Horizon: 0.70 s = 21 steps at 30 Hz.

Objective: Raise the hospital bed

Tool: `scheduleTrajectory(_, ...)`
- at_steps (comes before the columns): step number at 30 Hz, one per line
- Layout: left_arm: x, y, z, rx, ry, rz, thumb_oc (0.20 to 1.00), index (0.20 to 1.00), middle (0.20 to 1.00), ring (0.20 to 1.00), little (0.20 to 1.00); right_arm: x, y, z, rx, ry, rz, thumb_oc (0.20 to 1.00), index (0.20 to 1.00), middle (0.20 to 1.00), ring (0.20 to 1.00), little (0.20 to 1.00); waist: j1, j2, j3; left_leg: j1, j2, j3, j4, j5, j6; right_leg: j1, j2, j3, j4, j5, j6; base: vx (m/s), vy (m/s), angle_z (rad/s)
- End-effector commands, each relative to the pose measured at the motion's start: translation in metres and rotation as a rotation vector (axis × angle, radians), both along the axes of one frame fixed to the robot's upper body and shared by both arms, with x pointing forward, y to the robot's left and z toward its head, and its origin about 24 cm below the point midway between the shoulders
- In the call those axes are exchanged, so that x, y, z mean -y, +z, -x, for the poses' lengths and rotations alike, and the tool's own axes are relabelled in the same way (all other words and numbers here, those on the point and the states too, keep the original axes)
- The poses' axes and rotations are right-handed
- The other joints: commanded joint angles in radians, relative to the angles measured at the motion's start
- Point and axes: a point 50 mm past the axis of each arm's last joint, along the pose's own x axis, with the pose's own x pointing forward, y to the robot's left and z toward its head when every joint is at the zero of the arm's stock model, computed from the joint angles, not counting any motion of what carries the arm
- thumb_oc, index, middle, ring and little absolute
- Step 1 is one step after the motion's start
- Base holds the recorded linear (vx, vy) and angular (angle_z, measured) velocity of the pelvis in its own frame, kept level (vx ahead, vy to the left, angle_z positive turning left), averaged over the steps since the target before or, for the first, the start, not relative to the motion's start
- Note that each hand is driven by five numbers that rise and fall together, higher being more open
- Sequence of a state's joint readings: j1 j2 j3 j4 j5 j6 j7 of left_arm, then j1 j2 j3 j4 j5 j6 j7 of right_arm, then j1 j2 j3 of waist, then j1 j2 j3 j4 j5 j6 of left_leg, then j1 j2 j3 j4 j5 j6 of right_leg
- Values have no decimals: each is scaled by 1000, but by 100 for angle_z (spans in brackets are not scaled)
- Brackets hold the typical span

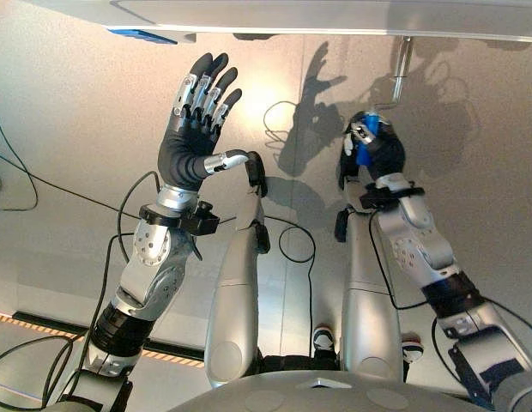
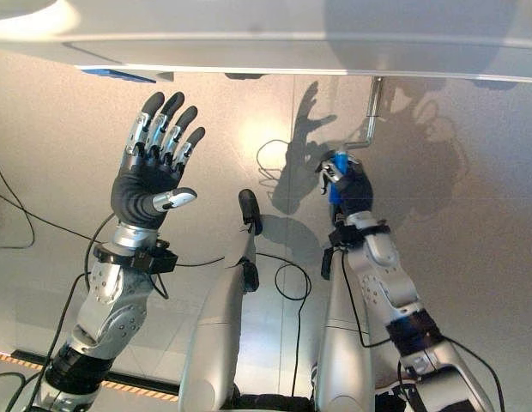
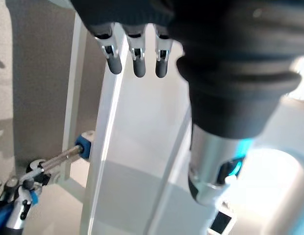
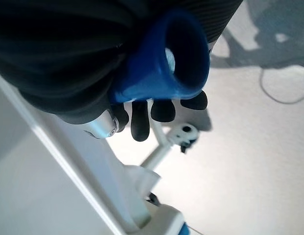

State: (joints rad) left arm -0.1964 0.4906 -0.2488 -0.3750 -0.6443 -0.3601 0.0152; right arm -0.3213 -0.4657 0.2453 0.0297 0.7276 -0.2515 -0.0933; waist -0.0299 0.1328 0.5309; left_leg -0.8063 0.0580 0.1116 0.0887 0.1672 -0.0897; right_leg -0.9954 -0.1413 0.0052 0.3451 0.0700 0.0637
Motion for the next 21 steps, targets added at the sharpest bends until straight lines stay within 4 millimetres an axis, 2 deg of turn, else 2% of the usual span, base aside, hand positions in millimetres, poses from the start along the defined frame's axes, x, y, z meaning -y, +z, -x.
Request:
scheduleTrajectory(1,-6,20,22,142,-28,-8,1000,1000,1000,1000,1000,16,83,32,506,-69,-182,200,200,200,200,200,-52,-45,-11,32,-48,-18,95,-118,27,109,21,13,-112,6,97,10,-104,-6)
scheduleTrajectory(7,-9,22,23,148,-27,10,1000,1000,1000,1000,1000,40,77,34,495,-195,-236,200,200,200,200,200,-67,-62,-11,57,-32,-9,78,-114,20,107,44,21,-99,-4,90,2,-80,-7)
scheduleTrajectory(10,-11,23,24,154,-25,30,1000,1000,1000,1000,1000,64,73,34,496,-328,-319,200,200,200,200,200,-75,-68,-11,80,-22,-11,54,-106,14,113,58,22,-100,-10,87,-2,-81,-7)
scheduleTrajectory(11,-12,24,24,158,-24,30,1000,1000,1000,1000,1000,64,74,34,500,-327,-320,200,200,200,200,200,-75,-69,-11,72,-22,-10,53,-98,14,106,58,24,-104,-1,86,7,-56,-8)
scheduleTrajectory(13,-14,26,24,162,-22,47,1000,1000,1000,1000,1000,87,70,32,481,-473,-333,200,200,200,200,200,-78,-68,-11,89,-16,-14,32,-90,9,110,66,21,-106,-3,85,10,-51,-6)
scheduleTrajectory(16,-13,26,24,164,-30,58,1000,1000,1000,1000,1000,99,66,30,461,-550,-331,200,200,200,200,200,-79,-68,-11,96,-14,-13,26,-88,7,112,67,19,-107,-5,84,2,-29,-1)
scheduleTrajectory(17,-12,26,24,163,-36,64,1000,1000,1000,1000,1000,115,60,28,421,-660,-322,200,200,200,200,200,-80,-67,-11,107,-15,-17,25,-96,6,121,68,16,-104,-16,85,-8,-46,-2)
scheduleTrajectory(19,-12,26,24,163,-36,66,1000,1000,1000,1000,1000,130,54,26,374,-763,-295,200,200,200,200,200,-78,-65,-11,108,-15,-20,23,-96,6,121,68,15,-103,-18,84,13,-24,0)
scheduleTrajectory(20,-12,27,24,168,-35,67,1000,1000,1000,1000,1000,130,56,25,379,-763,-296,200,200,200,200,200,-78,-65,-11,98,-15,-19,22,-87,6,113,68,16,-107,-6,83,0,0,0)
scheduleTrajectory(21,-12,26,25,160,-41,65,1000,1000,1000,1000,1000,144,47,23,318,-845,-290,200,200,200,200,200,-75,-63,-11,101,-15,-21,21,-88,5,114,65,13,-104,-8,82,0,0,0)
